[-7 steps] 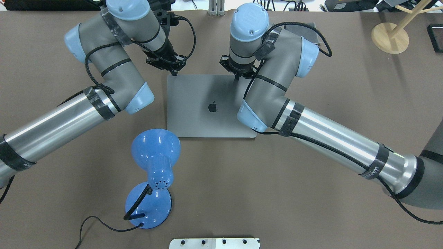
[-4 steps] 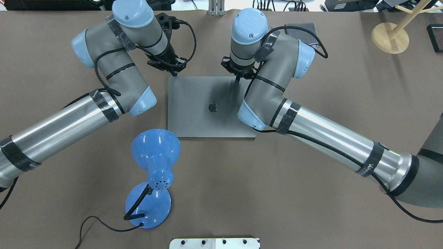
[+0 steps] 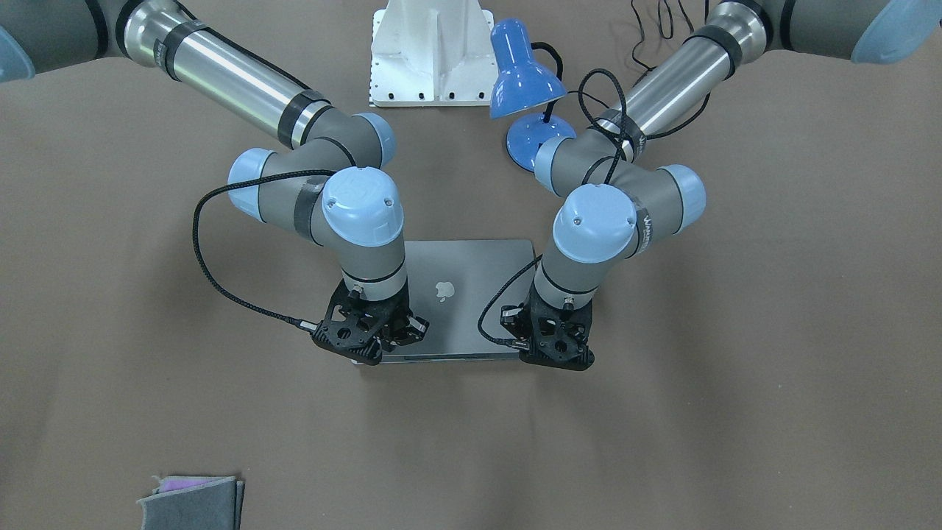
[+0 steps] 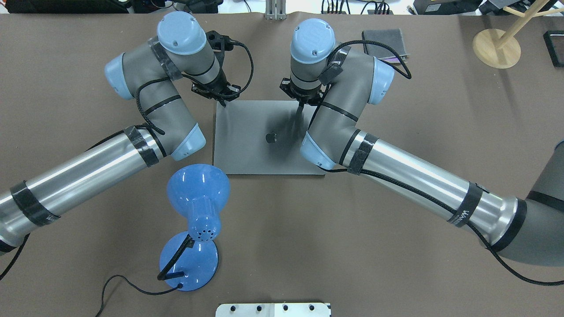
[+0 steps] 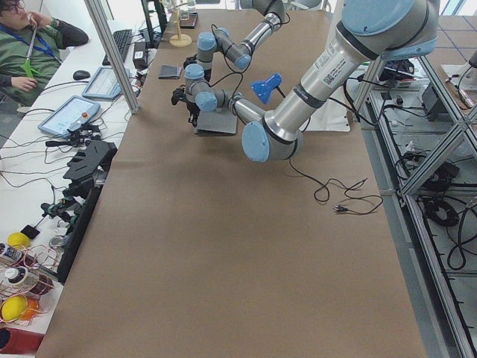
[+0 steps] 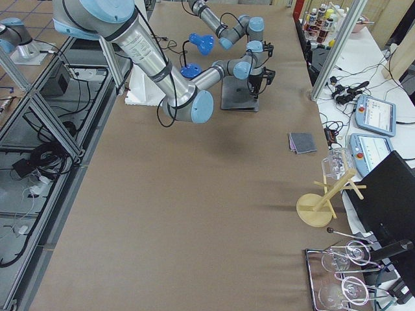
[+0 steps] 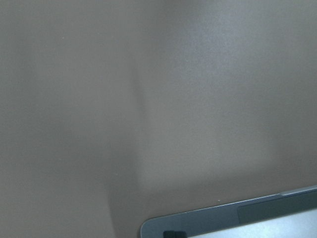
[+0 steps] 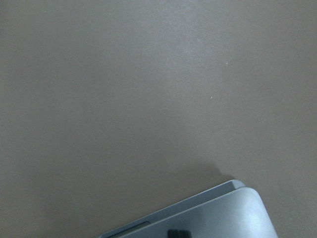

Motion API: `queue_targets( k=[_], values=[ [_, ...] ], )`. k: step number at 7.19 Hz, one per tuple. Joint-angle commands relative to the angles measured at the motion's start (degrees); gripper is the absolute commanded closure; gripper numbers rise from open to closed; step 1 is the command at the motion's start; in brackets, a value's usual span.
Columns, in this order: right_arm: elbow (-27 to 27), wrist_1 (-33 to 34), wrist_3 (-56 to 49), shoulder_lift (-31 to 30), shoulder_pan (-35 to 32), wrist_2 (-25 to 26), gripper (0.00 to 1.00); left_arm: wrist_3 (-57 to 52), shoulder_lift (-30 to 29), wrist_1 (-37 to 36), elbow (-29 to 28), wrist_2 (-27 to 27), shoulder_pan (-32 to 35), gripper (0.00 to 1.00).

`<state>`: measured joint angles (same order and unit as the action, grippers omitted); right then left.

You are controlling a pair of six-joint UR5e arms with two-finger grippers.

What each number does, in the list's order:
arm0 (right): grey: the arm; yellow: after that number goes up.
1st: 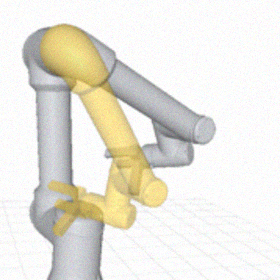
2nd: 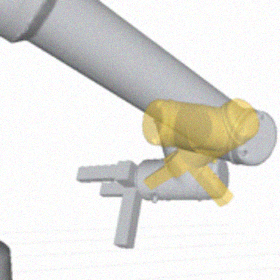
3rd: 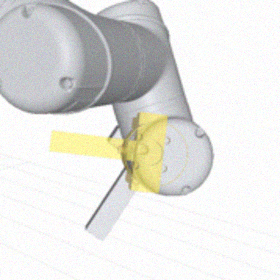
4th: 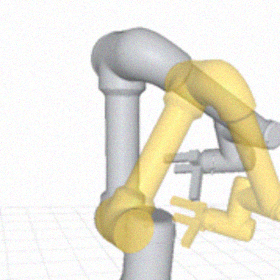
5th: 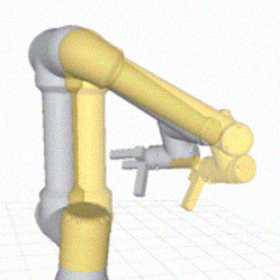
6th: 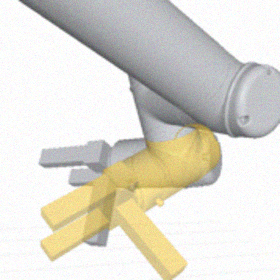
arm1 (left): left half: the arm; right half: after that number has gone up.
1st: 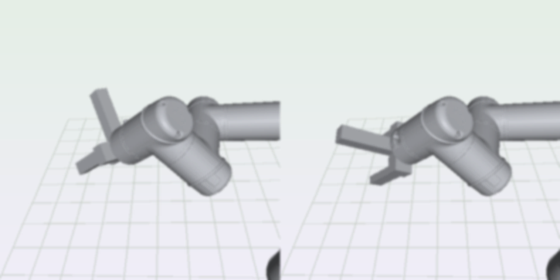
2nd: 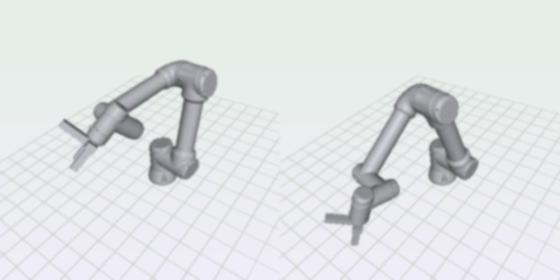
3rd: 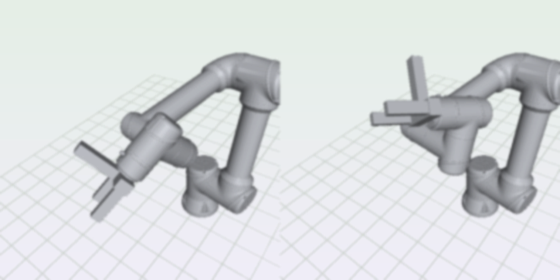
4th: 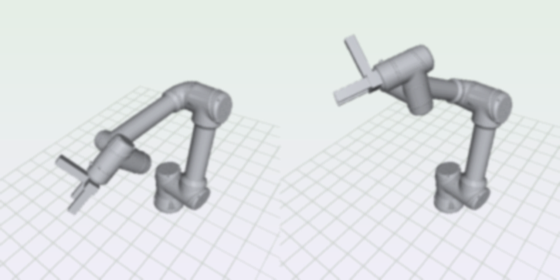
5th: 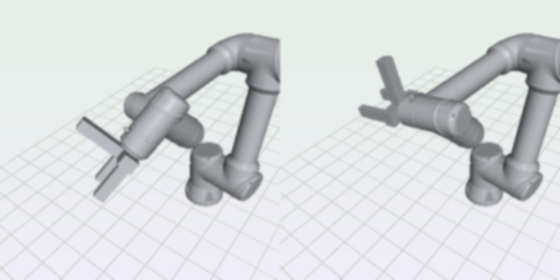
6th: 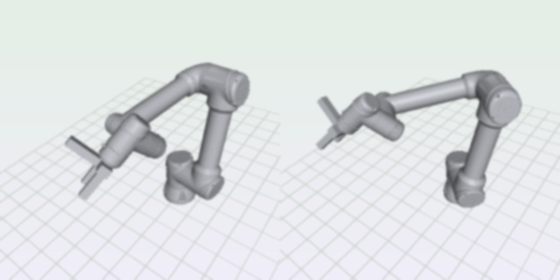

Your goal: Close laptop

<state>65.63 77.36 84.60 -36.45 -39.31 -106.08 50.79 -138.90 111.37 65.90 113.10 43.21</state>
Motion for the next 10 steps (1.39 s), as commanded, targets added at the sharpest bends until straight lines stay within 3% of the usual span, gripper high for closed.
queue_targets(
  k=[1,5,6,7,8,9,10],
  values=[
    [-0.2,0.0,0.0,-0.1,0.6,0.3,1.00,0.0,0.0,0.1,-0.5,-2.0,-1.1,1.00],
    [1.3,0.2,-0.1,0.0,-1.1,-0.9,1.00,0.1,-0.2,0.0,1.5,-1.7,-0.7,1.00],
    [4.1,0.9,-1.4,-1.5,-4.3,-6.5,1.00,0.0,-0.1,-1.0,3.4,1.1,0.7,1.00],
    [11.4,4.5,-3.2,-6.0,-7.3,-10.4,1.00,-0.9,0.4,-2.1,6.1,6.2,2.7,0.19],
    [19.3,9.3,-7.7,-10.4,-9.7,-10.5,0.66,-3.9,2.9,-7.0,12.3,7.9,4.2,0.02],
    [26.0,14.4,-11.6,-14.2,-13.1,-10.9,0.01,-9.9,4.5,-17.7,20.5,12.2,7.1,0.02],
    [31.0,17.3,-20.4,-19.0,-17.2,-12.9,0.00,-17.7,6.9,-29.2,29.6,13.9,10.2,0.02]
  ],
)
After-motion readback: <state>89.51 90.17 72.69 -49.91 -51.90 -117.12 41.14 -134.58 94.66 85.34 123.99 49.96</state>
